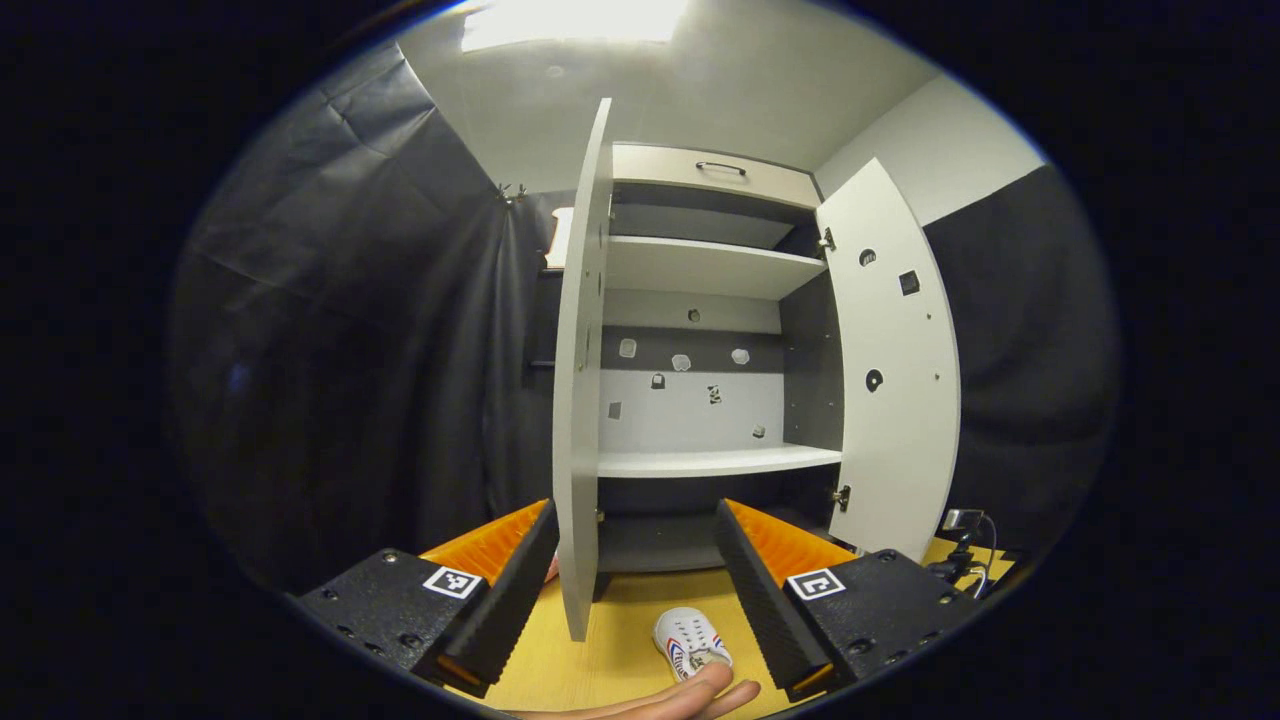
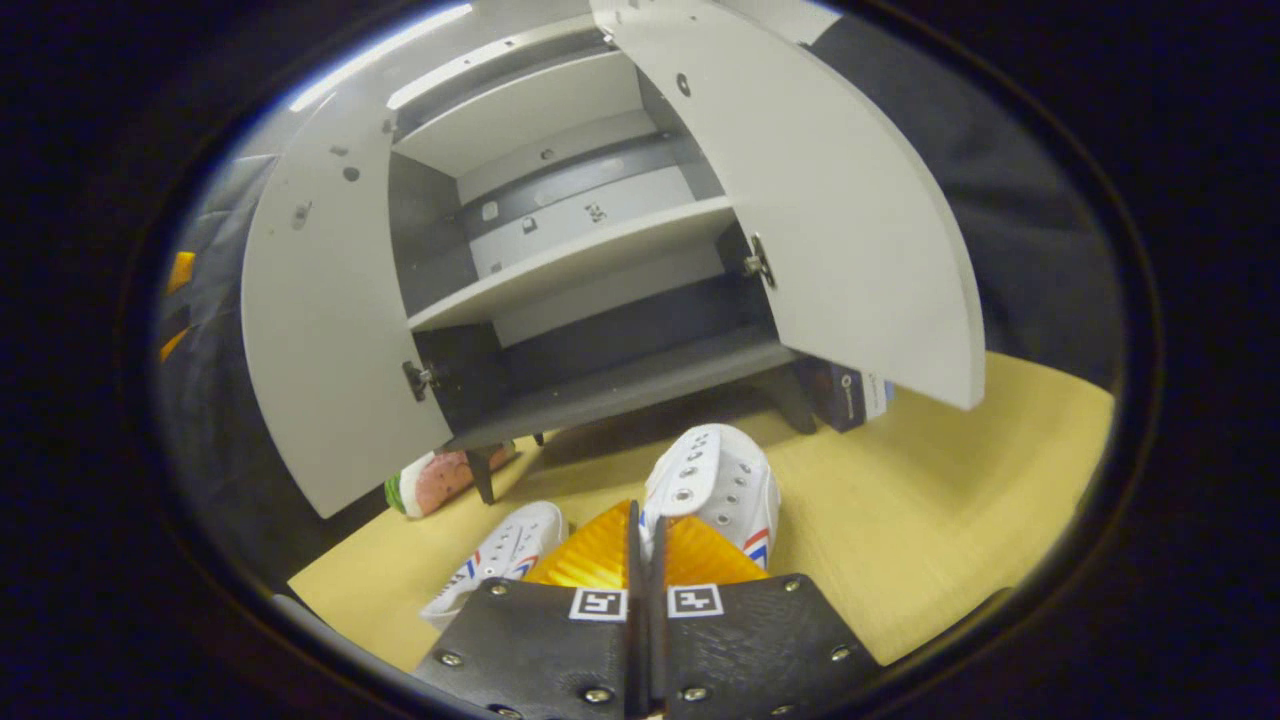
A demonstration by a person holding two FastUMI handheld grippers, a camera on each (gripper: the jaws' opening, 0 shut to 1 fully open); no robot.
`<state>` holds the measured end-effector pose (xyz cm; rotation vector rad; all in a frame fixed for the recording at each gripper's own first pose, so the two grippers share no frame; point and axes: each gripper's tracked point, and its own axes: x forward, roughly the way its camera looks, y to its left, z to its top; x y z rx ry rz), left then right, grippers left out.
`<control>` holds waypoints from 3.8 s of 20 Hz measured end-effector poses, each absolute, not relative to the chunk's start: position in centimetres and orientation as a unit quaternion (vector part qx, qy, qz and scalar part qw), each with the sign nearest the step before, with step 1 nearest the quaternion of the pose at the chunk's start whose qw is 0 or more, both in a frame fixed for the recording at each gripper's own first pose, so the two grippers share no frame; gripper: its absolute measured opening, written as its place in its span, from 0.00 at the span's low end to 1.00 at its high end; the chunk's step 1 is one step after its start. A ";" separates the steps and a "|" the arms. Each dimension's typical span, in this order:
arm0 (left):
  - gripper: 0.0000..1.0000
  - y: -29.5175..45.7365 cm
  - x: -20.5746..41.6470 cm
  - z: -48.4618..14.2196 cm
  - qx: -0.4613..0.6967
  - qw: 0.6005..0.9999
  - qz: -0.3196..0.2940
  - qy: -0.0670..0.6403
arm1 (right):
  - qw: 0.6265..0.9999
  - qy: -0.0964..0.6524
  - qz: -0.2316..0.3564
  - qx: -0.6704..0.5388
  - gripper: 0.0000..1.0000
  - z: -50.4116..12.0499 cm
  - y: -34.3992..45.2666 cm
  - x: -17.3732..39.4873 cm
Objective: Grab one shoe with the right hand and put it into the shoe cabinet, grab the other shoe with the left hand and put it into the shoe cabinet; then close the right door with the right hand and the left door with the left hand.
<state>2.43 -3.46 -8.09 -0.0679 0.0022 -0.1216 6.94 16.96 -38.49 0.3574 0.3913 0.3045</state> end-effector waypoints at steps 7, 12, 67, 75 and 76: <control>0.95 -5.0 5.3 -10.7 -0.050 0.996 -0.072 0.013 | 0.973 0.109 0.155 0.133 0.00 -25.3 15.8 10.8; 0.96 -4.9 7.8 -12.0 -0.039 0.997 -0.069 0.025 | 0.976 0.078 0.180 0.099 0.00 -17.0 16.8 16.0; 0.97 -9.8 5.9 -37.2 -0.010 0.956 -0.094 0.277 | 0.986 0.128 0.053 0.093 0.98 -23.4 9.8 8.6; 0.88 -8.6 7.8 -42.7 -0.007 0.937 -0.052 0.346 | 0.982 0.145 0.061 0.105 0.98 -25.3 9.2 6.3; 0.84 -8.1 7.6 -43.6 -0.006 0.927 -0.046 0.372 | 0.982 0.145 0.066 0.101 0.98 -25.3 9.5 6.2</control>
